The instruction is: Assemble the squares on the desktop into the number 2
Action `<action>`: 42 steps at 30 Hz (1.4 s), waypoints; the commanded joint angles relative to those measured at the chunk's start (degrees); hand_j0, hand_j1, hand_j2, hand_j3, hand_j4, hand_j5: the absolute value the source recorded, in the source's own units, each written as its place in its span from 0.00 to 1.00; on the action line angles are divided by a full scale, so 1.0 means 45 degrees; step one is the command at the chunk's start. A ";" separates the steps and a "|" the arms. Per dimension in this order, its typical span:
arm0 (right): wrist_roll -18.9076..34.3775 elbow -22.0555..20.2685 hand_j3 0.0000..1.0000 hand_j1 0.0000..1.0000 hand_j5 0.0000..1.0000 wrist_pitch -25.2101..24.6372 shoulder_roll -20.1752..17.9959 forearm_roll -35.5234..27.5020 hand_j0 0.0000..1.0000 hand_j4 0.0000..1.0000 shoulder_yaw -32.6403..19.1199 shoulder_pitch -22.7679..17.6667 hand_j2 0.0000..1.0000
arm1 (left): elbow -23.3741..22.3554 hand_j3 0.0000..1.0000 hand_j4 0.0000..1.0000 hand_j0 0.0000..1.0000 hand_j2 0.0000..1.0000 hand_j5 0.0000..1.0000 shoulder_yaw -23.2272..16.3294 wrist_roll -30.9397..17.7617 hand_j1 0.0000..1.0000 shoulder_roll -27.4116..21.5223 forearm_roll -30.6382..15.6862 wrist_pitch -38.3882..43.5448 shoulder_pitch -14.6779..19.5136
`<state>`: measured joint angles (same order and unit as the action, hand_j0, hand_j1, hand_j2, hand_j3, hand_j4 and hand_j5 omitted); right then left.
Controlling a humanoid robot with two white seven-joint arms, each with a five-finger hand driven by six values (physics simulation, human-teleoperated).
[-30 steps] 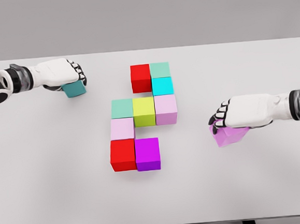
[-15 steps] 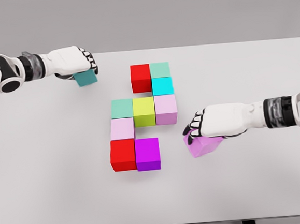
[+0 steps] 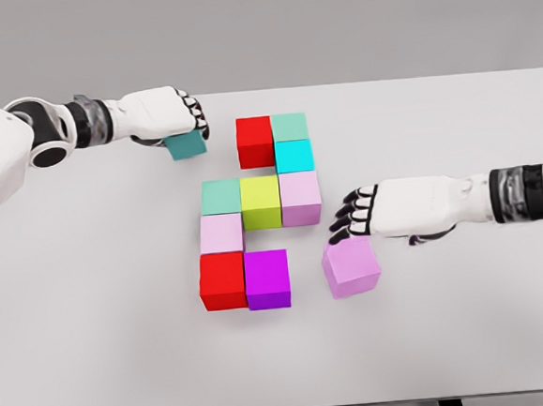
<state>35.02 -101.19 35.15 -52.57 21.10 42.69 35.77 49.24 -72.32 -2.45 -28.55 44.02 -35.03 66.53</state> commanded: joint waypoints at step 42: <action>-0.0005 0.2115 1.00 1.00 1.00 -0.0034 -0.1658 -0.0880 1.00 1.00 0.9868 0.7637 1.00 | 0.0269 1.00 1.00 1.00 1.00 1.00 0.0055 0.0017 1.00 -0.1291 -0.0075 0.0006 0.0469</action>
<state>35.01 -93.27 35.09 -61.37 17.42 87.49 70.14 50.53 -72.25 -2.47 -32.69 43.87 -35.02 68.64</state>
